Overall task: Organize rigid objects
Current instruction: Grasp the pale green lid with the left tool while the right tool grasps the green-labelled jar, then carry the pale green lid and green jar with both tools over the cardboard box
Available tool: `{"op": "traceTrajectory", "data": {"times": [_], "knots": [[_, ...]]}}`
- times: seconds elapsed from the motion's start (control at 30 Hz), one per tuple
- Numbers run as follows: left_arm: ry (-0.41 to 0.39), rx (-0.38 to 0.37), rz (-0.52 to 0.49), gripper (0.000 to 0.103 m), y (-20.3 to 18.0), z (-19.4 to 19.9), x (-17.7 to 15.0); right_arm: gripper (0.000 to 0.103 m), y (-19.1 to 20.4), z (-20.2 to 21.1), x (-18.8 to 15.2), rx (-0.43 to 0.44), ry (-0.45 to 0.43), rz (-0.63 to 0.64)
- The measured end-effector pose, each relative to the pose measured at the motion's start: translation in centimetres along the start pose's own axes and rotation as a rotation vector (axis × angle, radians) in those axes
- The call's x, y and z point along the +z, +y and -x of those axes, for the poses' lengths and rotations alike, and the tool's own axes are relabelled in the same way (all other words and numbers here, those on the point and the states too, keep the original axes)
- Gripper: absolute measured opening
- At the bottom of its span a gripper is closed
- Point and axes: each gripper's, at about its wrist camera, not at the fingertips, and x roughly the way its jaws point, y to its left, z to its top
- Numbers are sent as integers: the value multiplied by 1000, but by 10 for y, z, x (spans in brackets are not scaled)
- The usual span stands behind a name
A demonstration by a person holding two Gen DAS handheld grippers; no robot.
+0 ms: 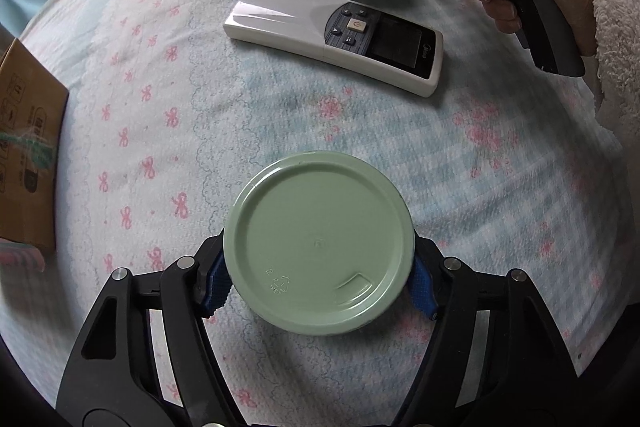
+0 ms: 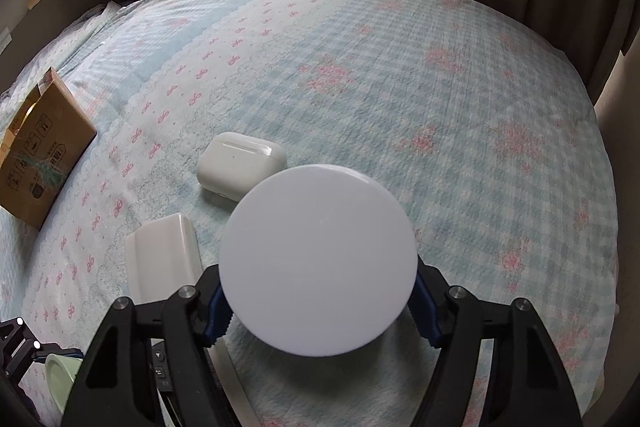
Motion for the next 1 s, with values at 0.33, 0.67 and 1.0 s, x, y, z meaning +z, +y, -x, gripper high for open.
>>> {"op": "traceTrajectory", "data": {"times": [0.33, 0.67, 1.0], "knots": [[-43, 3, 16, 68, 9, 25, 9, 68, 1, 21, 1, -17, 15, -59], [-154, 1, 78, 68, 45, 104, 37, 68, 27, 100, 36, -63, -35, -67], [-242, 30, 156, 68, 164, 202, 54, 68, 109, 177, 79, -84, -57, -183]]}}
